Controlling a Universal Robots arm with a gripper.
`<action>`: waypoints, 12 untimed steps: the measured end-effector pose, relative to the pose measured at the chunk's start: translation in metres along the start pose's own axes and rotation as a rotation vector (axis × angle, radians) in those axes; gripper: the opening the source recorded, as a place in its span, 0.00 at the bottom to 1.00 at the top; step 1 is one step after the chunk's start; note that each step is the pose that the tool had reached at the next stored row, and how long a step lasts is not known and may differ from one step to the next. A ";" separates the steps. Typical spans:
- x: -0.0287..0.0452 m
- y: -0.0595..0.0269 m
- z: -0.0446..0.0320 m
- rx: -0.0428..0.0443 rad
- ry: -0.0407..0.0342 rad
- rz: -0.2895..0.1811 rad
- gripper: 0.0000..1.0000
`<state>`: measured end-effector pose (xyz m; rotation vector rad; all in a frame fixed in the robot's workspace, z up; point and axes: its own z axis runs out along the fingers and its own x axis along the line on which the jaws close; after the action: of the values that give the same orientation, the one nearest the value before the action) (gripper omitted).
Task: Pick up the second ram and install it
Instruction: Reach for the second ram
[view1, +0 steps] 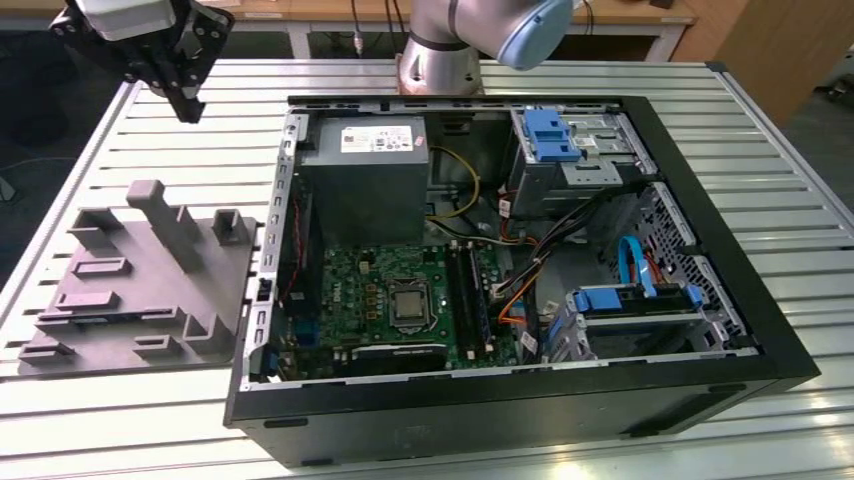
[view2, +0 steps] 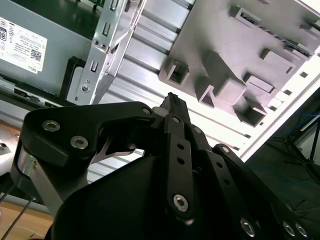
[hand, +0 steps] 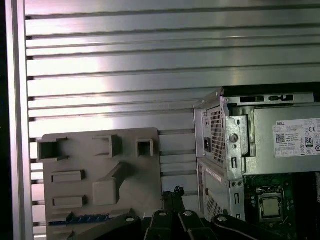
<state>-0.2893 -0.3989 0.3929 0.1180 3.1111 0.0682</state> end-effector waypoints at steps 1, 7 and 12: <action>0.0025 -0.0002 -0.0001 0.0000 -0.0001 0.000 0.10; 0.0189 -0.0014 -0.0005 0.0000 -0.0005 0.000 0.10; 0.0330 -0.0025 -0.0006 -0.0001 -0.0010 0.000 0.10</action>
<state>-0.3224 -0.3989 0.3925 0.1178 3.1101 0.0683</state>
